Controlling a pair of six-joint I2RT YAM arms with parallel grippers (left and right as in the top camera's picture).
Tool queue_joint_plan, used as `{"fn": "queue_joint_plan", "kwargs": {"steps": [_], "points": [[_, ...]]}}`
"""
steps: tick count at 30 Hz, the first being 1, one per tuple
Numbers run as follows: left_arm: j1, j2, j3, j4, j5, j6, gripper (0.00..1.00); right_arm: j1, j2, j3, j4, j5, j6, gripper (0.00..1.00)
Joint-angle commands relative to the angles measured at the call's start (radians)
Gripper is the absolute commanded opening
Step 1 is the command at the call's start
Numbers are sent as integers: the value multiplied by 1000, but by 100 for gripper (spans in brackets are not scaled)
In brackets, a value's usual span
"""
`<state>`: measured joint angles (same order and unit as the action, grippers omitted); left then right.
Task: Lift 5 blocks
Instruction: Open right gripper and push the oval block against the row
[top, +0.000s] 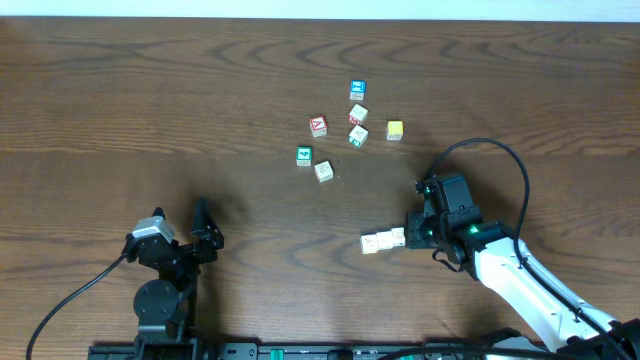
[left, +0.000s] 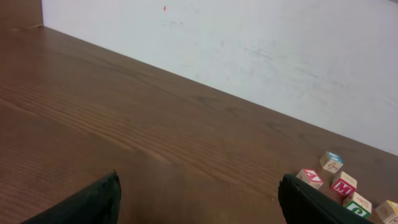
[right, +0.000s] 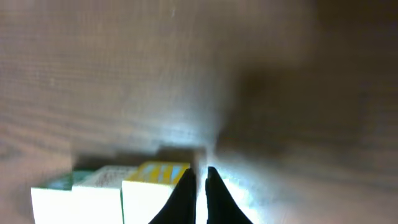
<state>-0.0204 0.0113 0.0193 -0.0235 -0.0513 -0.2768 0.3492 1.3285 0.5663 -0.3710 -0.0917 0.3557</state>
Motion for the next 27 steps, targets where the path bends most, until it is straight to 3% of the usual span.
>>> {"fn": "queue_joint_plan", "kwargs": {"steps": [1, 7, 27], "points": [[3, 0, -15, -46, -16, 6, 81, 4, 5, 2, 42, 49, -19, 6], [3, 0, -15, -46, -16, 6, 81, 4, 5, 2, 92, -20, -25, 4], [3, 0, -15, -46, -16, 6, 82, 6, 5, 0, -11, -95, -24, 1]]}}
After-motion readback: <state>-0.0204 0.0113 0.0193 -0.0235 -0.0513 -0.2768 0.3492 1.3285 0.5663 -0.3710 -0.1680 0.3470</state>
